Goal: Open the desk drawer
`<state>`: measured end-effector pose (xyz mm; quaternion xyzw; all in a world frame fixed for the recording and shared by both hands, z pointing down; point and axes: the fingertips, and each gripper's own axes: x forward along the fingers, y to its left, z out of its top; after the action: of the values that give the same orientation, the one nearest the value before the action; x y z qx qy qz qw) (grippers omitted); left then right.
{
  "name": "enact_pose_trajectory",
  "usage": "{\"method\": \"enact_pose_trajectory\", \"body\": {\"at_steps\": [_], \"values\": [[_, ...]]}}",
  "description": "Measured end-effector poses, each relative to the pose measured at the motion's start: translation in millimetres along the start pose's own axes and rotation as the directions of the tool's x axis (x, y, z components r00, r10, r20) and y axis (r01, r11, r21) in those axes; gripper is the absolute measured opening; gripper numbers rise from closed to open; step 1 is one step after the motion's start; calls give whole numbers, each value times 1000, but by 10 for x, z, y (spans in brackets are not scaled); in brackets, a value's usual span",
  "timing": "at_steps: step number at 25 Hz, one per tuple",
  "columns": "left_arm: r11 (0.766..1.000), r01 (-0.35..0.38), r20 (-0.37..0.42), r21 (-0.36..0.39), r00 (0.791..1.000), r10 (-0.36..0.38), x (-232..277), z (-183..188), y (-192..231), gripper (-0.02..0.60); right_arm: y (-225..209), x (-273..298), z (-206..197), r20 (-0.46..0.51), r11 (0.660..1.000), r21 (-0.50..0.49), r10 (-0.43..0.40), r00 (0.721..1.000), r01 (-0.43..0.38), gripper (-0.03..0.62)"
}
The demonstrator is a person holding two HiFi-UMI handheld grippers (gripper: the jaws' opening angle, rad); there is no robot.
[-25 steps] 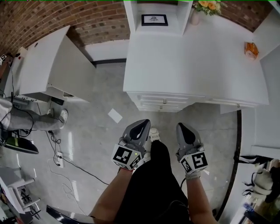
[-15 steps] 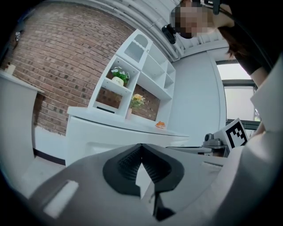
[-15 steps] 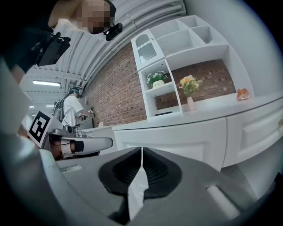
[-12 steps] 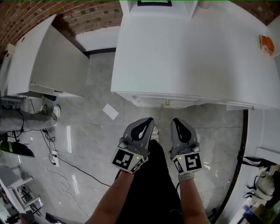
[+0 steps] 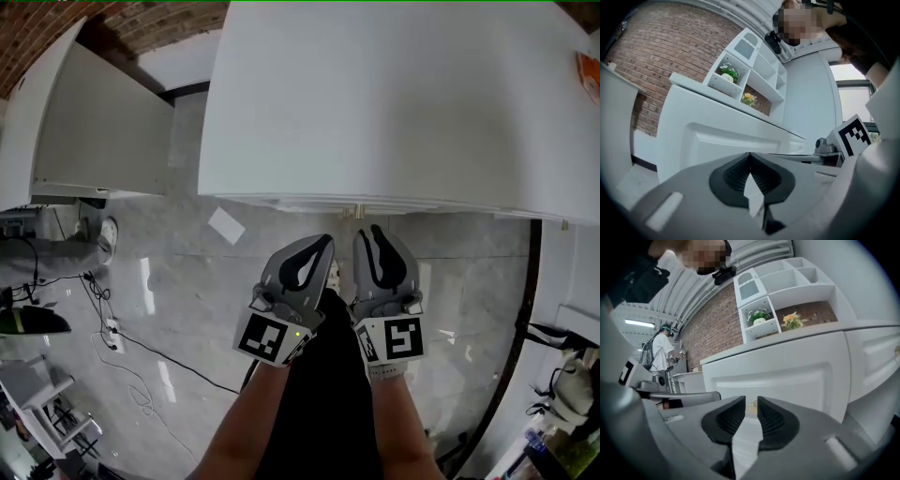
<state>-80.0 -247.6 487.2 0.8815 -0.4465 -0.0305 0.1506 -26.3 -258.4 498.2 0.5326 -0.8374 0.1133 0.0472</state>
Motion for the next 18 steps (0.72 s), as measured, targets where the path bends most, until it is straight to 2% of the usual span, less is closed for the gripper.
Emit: {"method": "enact_pose_trajectory", "body": {"at_steps": [5, 13, 18], "values": [[1000, 2, -5, -12, 1000, -2, 119, -141, 127, 2, -47, 171, -107, 0, 999, 10, -45, 999, 45, 77], [1000, 9, -7, -8, 1000, -9, 279, -249, 219, 3, -32, 328, -194, 5, 997, 53, -50, 999, 49, 94], [999, 27, -45, 34, 999, -26, 299, -325, 198, 2, -63, 378, -212, 7, 992, 75, -100, 995, 100, 94]]}}
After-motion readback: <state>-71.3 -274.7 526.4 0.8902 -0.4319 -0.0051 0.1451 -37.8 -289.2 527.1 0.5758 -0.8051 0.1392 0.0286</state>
